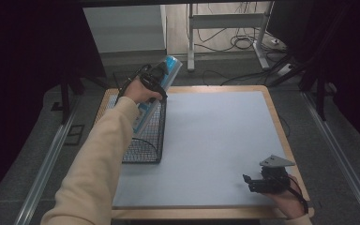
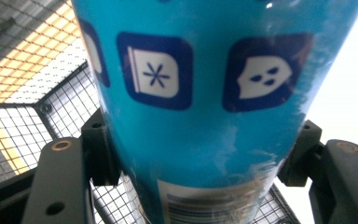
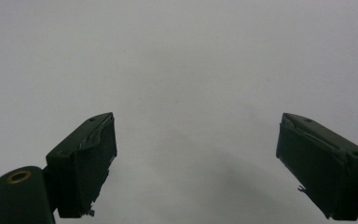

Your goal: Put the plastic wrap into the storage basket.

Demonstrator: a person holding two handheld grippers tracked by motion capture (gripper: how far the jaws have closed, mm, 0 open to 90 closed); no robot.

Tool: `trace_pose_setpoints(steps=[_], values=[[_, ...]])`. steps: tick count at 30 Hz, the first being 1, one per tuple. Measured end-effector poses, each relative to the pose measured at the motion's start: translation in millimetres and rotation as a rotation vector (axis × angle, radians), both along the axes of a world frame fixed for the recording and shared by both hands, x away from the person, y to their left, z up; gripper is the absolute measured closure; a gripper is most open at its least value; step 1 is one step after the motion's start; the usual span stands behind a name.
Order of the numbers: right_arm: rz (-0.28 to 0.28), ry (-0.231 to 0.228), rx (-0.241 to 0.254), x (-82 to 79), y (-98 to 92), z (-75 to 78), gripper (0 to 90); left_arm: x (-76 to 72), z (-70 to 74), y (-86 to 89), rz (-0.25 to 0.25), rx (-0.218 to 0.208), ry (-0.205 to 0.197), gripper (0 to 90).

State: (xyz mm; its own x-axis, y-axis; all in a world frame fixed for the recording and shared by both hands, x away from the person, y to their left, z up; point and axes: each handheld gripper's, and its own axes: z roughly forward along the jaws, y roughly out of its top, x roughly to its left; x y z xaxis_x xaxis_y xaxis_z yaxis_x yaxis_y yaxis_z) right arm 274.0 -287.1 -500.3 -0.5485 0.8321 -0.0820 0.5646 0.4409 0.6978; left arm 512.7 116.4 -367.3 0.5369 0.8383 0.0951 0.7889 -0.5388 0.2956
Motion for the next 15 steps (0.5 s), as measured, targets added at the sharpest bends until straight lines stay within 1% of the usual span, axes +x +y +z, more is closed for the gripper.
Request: trace_pose_setpoints(steps=[4,5,6,10,11,13,14,15], values=[[-0.002,-0.001,0.001,0.1,-0.1,-0.4,12.3,3.0,-11.0,4.6,0.010,0.019,-0.003,31.6],[0.000,0.000,-0.001,0.2,-0.2,-0.6,12.3,3.0,-11.0,4.6,0.010,0.019,-0.003,31.6],[-0.001,0.001,0.000,0.1,-0.1,-0.7,12.4,4.7,-15.9,7.1,0.016,0.024,0.002,31.6],[0.001,0.000,-0.002,0.3,0.2,-1.0,12.3,8.4,-24.8,10.6,0.021,0.033,0.008,31.6],[0.001,0.000,-0.002,0.3,0.2,-1.0,12.3,8.4,-24.8,10.6,0.021,0.033,0.008,31.6],[0.001,0.000,-0.003,0.5,0.1,-1.1,12.3,11.0,-30.0,11.4,0.028,0.039,0.017,31.6],[0.000,0.001,-0.004,0.5,-0.1,-1.1,12.3,13.1,-35.8,11.9,0.031,0.041,0.021,31.6],[-0.001,0.001,-0.005,0.5,-0.3,-1.2,12.3,14.1,-38.2,12.0,0.030,0.046,0.027,31.6]])
